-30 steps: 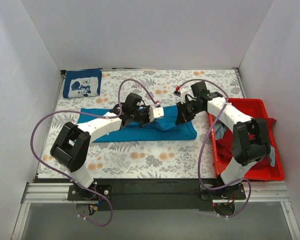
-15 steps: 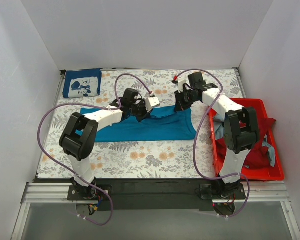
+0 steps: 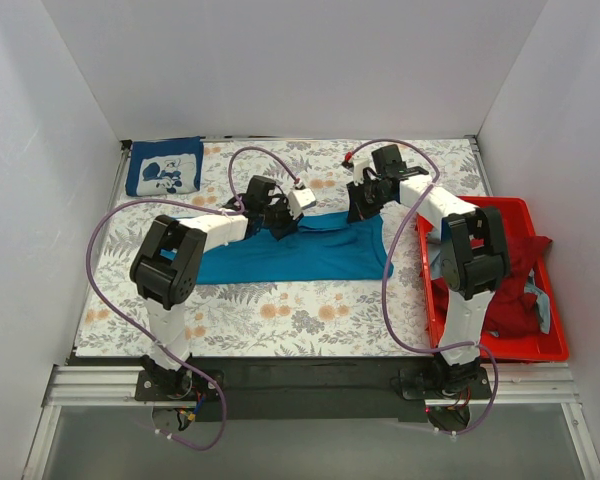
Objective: Fold and stack the t-shirts
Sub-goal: Fold the tshirt
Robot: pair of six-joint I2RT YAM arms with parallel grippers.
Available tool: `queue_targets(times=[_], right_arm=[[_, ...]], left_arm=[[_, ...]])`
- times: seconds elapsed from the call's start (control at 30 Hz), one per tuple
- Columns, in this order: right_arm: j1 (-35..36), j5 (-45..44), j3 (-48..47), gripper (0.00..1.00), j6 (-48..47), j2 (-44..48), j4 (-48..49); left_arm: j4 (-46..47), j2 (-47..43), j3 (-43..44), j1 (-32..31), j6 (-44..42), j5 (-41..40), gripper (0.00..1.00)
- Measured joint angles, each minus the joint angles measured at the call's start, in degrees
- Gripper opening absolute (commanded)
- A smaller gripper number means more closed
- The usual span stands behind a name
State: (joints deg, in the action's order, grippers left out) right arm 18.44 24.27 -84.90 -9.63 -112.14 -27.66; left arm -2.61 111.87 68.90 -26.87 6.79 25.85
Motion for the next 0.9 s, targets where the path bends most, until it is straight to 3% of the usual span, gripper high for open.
queue_targets(times=[0.73,0.87,0.9], right_arm=[[0.07,5.57,6.67,0.01,3.52,4.39,-1.03],[0.46,5.46,8.83,0.38,3.85,4.79,-1.44],[0.46,5.18,9.20,0.39,3.82,4.79,-1.99]], left_arm=[[0.11,-4.46,-4.22,0.96,-0.55,-0.17,0.32],[-0.59,-7.10,-4.50,1.27,0.37,-0.39,0.43],[-0.96,-7.67,-4.50,1.29,0.87,-0.46,0.50]])
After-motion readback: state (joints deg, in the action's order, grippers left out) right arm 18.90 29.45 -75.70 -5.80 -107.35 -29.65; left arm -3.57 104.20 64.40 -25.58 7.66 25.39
